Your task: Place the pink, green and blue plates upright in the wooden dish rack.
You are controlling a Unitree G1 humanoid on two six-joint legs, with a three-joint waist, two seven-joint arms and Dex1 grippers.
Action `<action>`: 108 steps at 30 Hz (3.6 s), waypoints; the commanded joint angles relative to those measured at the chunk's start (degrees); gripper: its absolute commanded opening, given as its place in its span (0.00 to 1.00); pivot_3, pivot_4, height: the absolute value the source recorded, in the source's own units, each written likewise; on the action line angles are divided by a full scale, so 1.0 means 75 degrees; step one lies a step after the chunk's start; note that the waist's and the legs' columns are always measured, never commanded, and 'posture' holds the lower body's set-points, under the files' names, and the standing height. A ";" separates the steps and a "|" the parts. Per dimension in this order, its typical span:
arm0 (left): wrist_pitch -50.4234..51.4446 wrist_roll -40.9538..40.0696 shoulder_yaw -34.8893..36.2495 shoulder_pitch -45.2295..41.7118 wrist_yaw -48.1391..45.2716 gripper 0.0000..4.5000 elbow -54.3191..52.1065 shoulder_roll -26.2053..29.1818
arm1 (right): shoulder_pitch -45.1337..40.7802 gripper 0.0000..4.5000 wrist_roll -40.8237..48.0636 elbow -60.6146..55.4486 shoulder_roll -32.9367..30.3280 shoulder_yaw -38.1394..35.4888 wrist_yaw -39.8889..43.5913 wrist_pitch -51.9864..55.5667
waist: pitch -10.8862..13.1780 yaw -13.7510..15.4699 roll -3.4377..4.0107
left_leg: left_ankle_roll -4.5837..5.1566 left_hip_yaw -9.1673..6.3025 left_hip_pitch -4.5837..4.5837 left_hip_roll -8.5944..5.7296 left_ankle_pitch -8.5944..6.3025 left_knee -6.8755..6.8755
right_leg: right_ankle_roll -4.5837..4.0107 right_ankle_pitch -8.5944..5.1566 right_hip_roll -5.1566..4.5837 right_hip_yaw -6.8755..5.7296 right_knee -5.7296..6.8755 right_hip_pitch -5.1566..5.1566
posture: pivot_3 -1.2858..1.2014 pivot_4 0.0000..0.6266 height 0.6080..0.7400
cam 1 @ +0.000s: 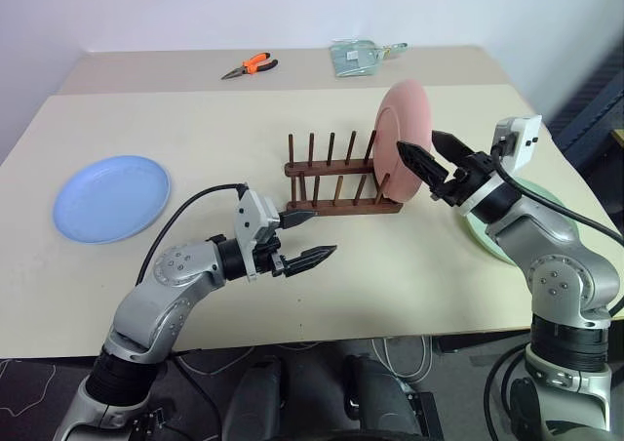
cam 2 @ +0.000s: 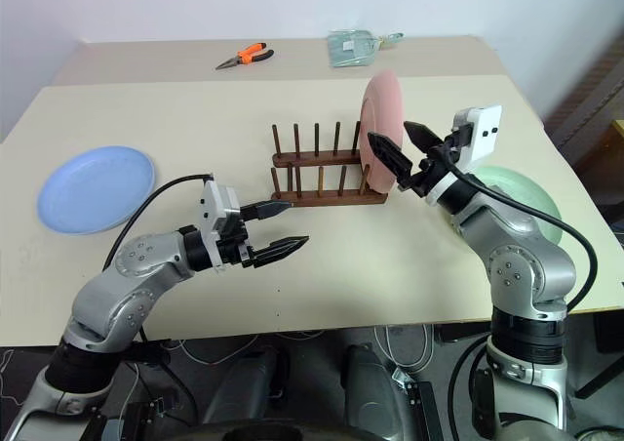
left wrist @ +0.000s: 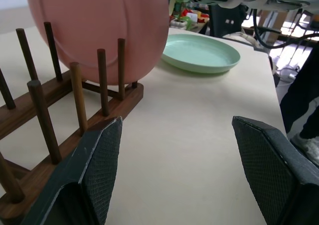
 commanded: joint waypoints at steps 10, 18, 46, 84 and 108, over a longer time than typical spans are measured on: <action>-0.0295 0.0247 -0.0087 0.0019 -0.0304 0.81 0.0096 -0.0042 | 0.2543 0.99 -0.2803 0.0268 -0.2912 0.0018 0.1575 -0.1471 | -0.0002 0.0012 0.0006 | 0.0007 0.0007 0.0010 0.0001 -0.0004 0.0012 | 0.0003 -0.0004 0.0000 0.0003 -0.0006 0.0015 | 0.52 0.24 0.98; -0.0445 0.0478 -0.0242 -0.0173 -0.0443 0.81 0.0366 -0.0227 | 0.2650 0.81 -0.4524 0.1575 -0.2583 0.0794 0.0437 -0.1190 | -0.0007 0.0025 0.0016 | 0.0006 0.0016 0.0023 0.0002 -0.0004 0.0013 | 0.0001 -0.0004 0.0000 0.0007 -0.0002 0.0021 | 0.52 0.24 0.98; -0.2065 0.1581 0.0733 -0.0194 0.0411 0.81 0.1992 -0.0542 | -0.2374 0.02 0.3766 -0.2041 0.1215 0.0131 -0.1741 0.0320 | 0.0012 -0.0014 0.0052 | 0.0007 -0.0019 0.0021 0.0009 -0.0004 0.0006 | 0.0032 0.0017 0.0001 -0.0002 0.0018 0.0022 | 0.52 0.24 0.98; -0.0657 0.0489 0.1202 0.0183 0.0440 0.99 0.0934 -0.0495 | -0.2780 0.91 0.0686 0.0385 0.1481 0.1220 -0.2552 -0.0534 | 0.0012 -0.0148 0.0063 | 0.0007 -0.0008 0.0021 0.0003 -0.0003 0.0007 | 0.0029 0.0018 0.0007 -0.0002 0.0025 0.0013 | 0.52 0.24 0.98; 0.1788 -0.1034 0.8371 -0.2136 0.9738 0.87 0.2576 -0.2517 | -0.2653 1.00 -0.3753 0.0091 0.0423 0.4354 0.1722 -0.2997 | -0.0003 0.0035 -0.0039 | -0.0008 -0.0027 0.0020 -0.0010 -0.0003 0.0017 | 0.0068 0.0042 -0.0007 -0.0008 0.0018 0.0021 | 0.52 0.24 0.98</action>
